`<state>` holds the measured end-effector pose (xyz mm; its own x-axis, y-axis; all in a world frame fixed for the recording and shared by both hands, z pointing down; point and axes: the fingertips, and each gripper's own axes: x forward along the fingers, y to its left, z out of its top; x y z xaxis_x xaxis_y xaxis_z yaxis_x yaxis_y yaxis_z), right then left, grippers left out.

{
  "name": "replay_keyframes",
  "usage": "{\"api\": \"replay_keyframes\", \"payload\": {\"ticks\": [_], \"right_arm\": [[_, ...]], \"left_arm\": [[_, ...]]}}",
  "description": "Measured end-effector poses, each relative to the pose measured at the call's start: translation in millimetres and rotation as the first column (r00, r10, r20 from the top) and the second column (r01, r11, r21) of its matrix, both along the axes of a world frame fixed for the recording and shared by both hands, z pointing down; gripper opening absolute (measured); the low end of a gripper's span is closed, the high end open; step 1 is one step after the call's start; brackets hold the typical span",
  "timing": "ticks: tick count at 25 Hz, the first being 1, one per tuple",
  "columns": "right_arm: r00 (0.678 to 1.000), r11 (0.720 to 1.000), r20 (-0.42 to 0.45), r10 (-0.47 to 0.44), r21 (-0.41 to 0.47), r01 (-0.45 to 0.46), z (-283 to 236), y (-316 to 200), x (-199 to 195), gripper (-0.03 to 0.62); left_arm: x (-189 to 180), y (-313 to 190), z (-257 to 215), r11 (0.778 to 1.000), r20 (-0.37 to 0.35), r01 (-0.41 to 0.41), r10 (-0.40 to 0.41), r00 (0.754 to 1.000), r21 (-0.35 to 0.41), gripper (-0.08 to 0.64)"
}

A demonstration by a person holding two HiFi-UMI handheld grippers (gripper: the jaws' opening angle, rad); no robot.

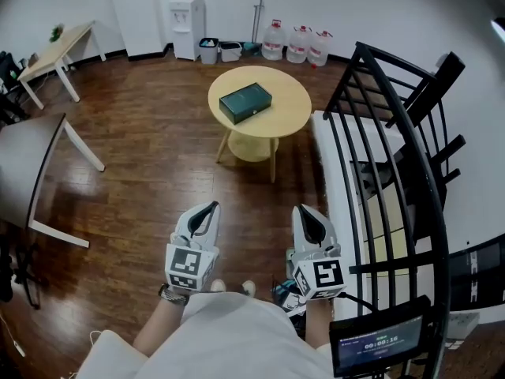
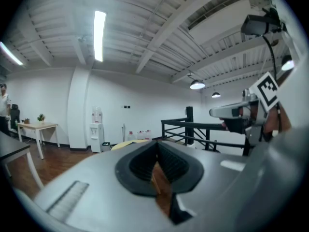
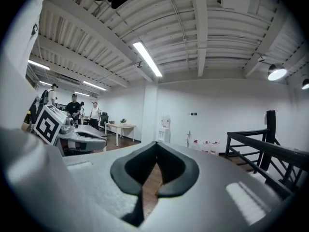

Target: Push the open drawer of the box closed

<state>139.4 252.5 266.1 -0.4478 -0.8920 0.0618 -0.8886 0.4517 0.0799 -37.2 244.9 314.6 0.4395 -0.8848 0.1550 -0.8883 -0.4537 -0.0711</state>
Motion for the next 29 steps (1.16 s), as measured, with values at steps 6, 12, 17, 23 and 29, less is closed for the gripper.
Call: {"api": "replay_keyframes", "payload": {"ticks": [6, 12, 17, 23, 29], "right_arm": [[0.999, 1.0, -0.041, -0.008, -0.013, 0.007, 1, 4, -20, 0.002], [0.999, 1.0, -0.048, -0.024, -0.015, 0.023, 1, 8, -28, 0.002], [0.998, 1.0, -0.062, -0.029, -0.01, 0.028, 1, 7, -27, 0.002], [0.998, 0.999, -0.048, -0.029, -0.019, 0.028, 5, 5, -27, 0.002], [0.998, 0.999, -0.048, -0.042, -0.013, 0.041, 6, -2, -29, 0.002]], "left_arm": [[-12, 2, 0, 1.0, -0.009, -0.023, 0.023, 1.0, -0.001, 0.006], [10, 12, 6, 0.995, -0.013, -0.095, 0.095, 0.995, -0.015, 0.006], [18, 11, 6, 0.993, -0.018, -0.115, 0.114, 0.993, -0.016, 0.006], [20, 8, 6, 0.993, -0.02, -0.116, 0.115, 0.993, -0.022, 0.005], [22, 0, 3, 0.994, -0.009, -0.11, 0.11, 0.994, -0.014, 0.006]]}}
